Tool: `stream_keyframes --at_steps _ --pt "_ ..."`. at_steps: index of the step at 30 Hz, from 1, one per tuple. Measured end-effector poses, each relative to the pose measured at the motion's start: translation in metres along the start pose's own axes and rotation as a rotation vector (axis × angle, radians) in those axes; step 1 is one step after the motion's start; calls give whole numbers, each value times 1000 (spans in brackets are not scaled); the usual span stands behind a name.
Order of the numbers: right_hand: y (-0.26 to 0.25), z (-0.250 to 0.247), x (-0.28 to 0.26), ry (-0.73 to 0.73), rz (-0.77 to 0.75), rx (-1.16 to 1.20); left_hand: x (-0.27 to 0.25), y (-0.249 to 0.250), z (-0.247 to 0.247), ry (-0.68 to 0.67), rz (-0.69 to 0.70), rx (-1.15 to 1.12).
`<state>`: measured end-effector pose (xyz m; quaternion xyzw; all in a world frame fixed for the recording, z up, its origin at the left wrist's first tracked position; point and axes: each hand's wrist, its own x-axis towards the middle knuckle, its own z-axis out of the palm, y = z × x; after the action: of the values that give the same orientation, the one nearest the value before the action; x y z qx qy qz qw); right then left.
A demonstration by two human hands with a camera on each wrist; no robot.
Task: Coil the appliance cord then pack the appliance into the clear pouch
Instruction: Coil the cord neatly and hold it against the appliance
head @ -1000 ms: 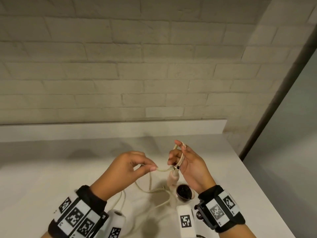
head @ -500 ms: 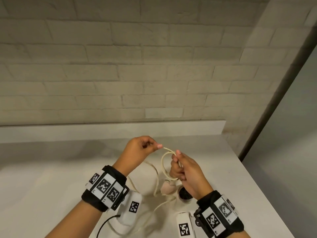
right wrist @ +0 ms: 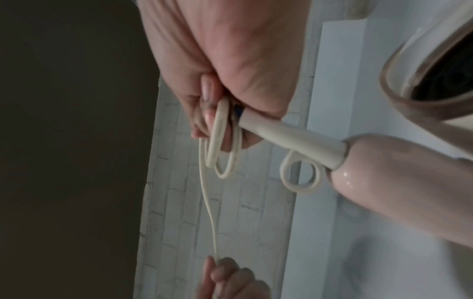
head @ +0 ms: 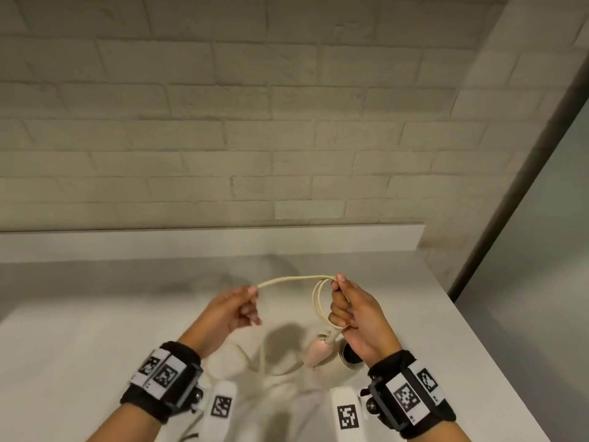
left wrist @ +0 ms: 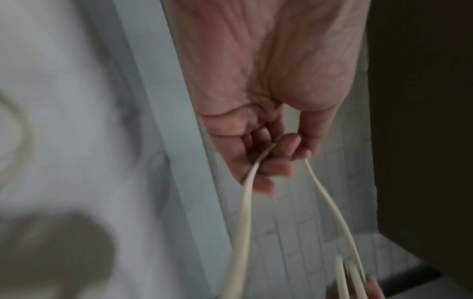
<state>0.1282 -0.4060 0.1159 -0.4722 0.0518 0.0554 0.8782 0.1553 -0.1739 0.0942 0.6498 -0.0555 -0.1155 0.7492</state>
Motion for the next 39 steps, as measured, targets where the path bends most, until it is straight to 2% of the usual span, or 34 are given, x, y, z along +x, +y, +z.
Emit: stream_keyframes --at_steps 2,5,6,8,9,12,14,18,22,24,27,29,32,34,39 --pt "1 1 -2 -17 -8 -36 4 20 -9 90 122 210" --pt "1 4 -4 -70 1 -79 8 45 -17 220 338 752" --pt "2 5 -4 -87 10 -83 9 47 -18 268 365 886" --pt "2 7 -3 -107 15 -65 10 34 -20 319 297 1015" --pt "2 6 -2 -102 11 -40 10 18 -22 288 225 1018" --pt "-3 -1 2 -19 6 57 1 -39 -20 72 43 915" --pt "-4 -6 2 20 6 91 -13 -62 -12 -11 7 945" --pt "-4 -6 2 11 -82 53 -30 -55 8 -65 157 1158" --pt "-6 -5 6 -90 -155 -70 -40 -12 23 -123 491 1347" --pt "-5 -2 7 -118 -161 -123 -47 12 35 -176 603 1356" --pt "4 8 5 -156 -141 -220 -43 34 50 -226 621 1186" --pt "16 12 3 -185 -112 -346 -33 41 57 -179 586 1046" --pt "26 18 -3 -263 -125 -568 -10 43 59 -22 502 803" --pt "23 22 -5 -294 -161 -596 3 39 59 45 424 688" --pt "10 20 -5 -197 -145 -686 9 34 66 66 344 633"
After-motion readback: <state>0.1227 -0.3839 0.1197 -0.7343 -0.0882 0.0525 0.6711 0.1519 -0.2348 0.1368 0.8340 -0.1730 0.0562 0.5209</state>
